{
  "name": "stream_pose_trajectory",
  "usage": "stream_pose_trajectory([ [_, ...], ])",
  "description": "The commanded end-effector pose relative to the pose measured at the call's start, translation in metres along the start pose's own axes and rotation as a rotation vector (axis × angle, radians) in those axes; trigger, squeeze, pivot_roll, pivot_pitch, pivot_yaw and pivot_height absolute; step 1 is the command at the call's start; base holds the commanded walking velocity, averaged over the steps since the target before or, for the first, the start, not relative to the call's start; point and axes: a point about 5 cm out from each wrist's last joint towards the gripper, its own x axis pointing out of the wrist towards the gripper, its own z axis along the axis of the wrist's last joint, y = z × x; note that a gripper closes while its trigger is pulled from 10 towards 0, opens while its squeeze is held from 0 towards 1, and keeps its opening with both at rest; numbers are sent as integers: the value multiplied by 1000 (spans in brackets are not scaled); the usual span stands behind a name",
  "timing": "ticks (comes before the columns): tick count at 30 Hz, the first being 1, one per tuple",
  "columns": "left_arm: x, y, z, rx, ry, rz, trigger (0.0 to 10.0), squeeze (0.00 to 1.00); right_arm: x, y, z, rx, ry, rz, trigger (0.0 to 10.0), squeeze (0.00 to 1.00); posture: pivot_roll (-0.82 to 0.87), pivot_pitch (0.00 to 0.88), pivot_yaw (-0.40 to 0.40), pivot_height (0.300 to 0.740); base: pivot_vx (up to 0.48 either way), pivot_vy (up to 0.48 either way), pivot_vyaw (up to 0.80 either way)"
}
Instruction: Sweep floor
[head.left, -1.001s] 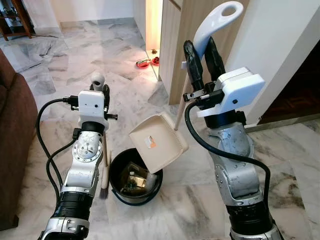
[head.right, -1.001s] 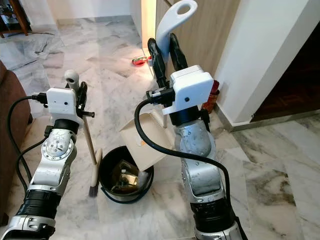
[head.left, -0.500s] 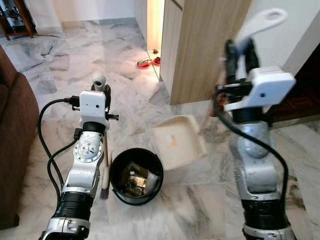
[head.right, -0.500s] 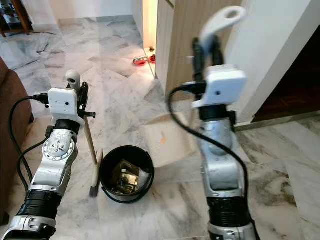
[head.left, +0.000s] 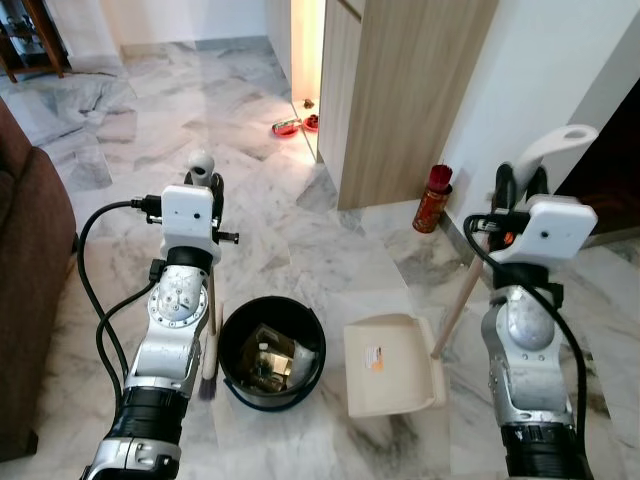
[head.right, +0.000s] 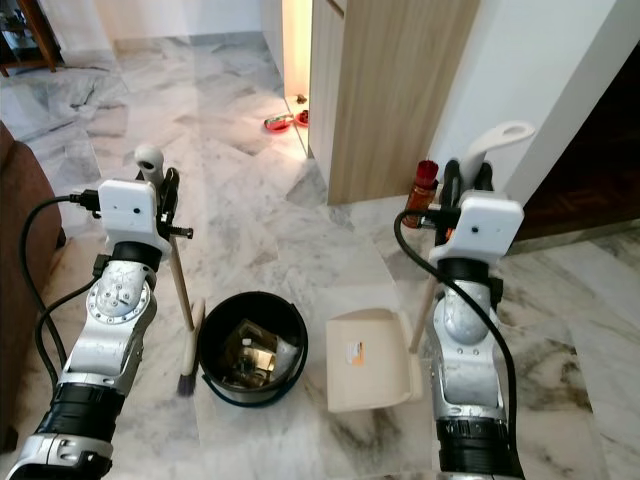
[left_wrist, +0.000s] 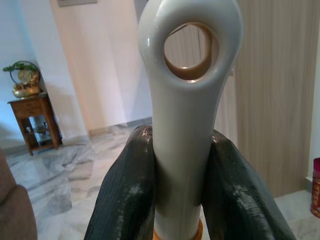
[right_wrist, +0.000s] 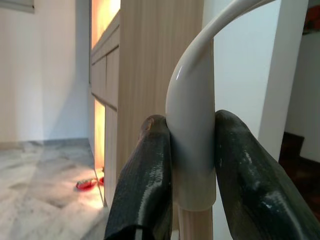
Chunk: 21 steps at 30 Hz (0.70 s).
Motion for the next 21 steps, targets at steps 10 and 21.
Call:
stream_pose_trajectory([
  [10, -10, -2, -2, -35, -7, -24, 10000, 0, -5, -5, -12, -40, -15, -16, 10000, 0, 119, 92, -47, 740, 0, 0, 0],
  [21, -9, -5, -1, -41, -4, -30, 10000, 0, -4, -4, -12, -33, -26, -17, 10000, 0, 117, 102, -48, 740, 0, 0, 0],
])
